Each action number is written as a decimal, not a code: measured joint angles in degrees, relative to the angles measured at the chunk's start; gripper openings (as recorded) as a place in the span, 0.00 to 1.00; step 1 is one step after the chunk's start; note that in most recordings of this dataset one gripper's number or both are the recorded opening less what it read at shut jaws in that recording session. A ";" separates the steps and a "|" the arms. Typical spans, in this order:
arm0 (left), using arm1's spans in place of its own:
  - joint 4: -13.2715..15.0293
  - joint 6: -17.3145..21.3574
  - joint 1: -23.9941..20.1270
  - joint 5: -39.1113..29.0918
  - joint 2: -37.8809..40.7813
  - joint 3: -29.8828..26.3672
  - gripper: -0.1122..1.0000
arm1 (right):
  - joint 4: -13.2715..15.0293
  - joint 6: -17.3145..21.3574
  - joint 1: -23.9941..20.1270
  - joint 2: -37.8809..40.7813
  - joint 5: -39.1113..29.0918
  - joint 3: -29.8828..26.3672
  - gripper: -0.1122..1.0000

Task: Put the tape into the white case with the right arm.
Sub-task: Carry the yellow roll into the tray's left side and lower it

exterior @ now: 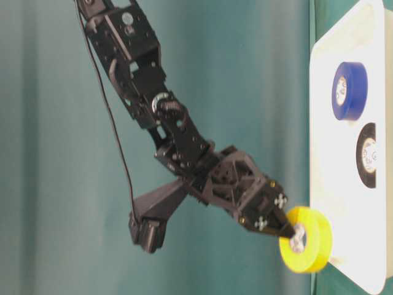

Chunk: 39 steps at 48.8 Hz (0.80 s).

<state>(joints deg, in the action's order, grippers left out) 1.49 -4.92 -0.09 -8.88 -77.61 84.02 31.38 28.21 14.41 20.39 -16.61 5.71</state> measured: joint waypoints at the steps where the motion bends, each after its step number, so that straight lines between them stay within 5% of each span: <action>1: 0.00 0.00 0.00 0.09 0.09 0.00 0.10 | 0.00 0.09 0.00 -0.35 0.00 0.44 0.11; 39: -0.09 -0.09 0.00 0.09 0.00 0.00 0.10 | 0.00 0.35 2.02 -2.99 1.76 5.36 0.11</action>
<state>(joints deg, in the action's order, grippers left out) 1.41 -5.01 -0.09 -8.79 -77.61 84.02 31.38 28.56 16.44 17.40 -14.85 11.07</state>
